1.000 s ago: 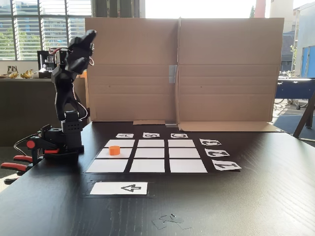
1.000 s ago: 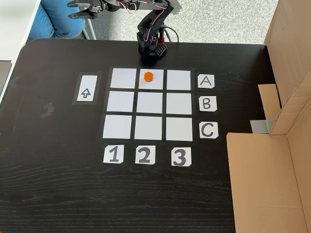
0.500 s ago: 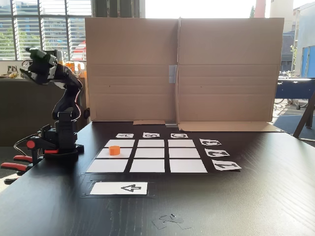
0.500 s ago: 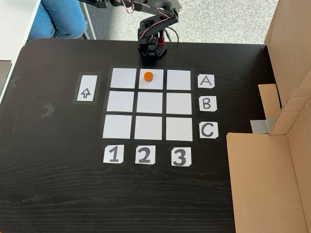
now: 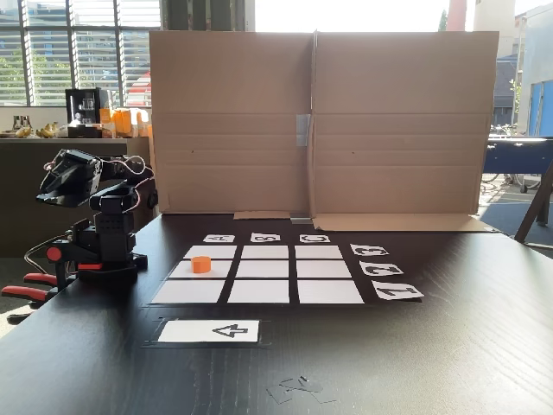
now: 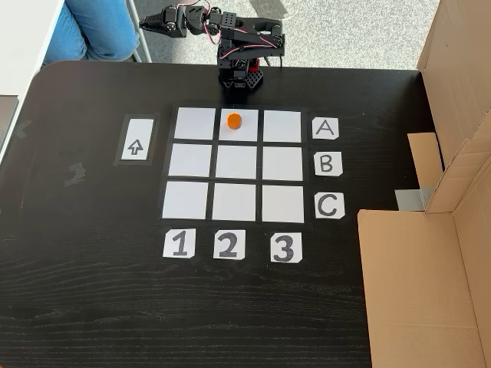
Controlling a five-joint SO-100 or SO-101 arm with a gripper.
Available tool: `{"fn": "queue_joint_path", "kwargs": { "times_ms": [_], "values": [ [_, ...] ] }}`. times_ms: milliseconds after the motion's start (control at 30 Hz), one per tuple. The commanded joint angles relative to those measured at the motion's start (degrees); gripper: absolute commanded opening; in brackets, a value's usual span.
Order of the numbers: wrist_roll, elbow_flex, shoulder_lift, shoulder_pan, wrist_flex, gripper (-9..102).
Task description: Pick up the round, orange token and place it in the grid on square A2.
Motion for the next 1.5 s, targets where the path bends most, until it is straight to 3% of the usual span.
{"fn": "queue_joint_path", "kwargs": {
  "times_ms": [0, 233, 700, 1467],
  "values": [
    [-0.6, 4.1, 5.3, -0.7, 0.4, 0],
    [-0.6, 9.7, 9.9, -1.0, 1.7, 0],
    [0.6, 9.8, 15.9, 0.4, 15.2, 0],
    [1.0, 9.8, 15.9, -0.9, 21.2, 0]
  ]
}}
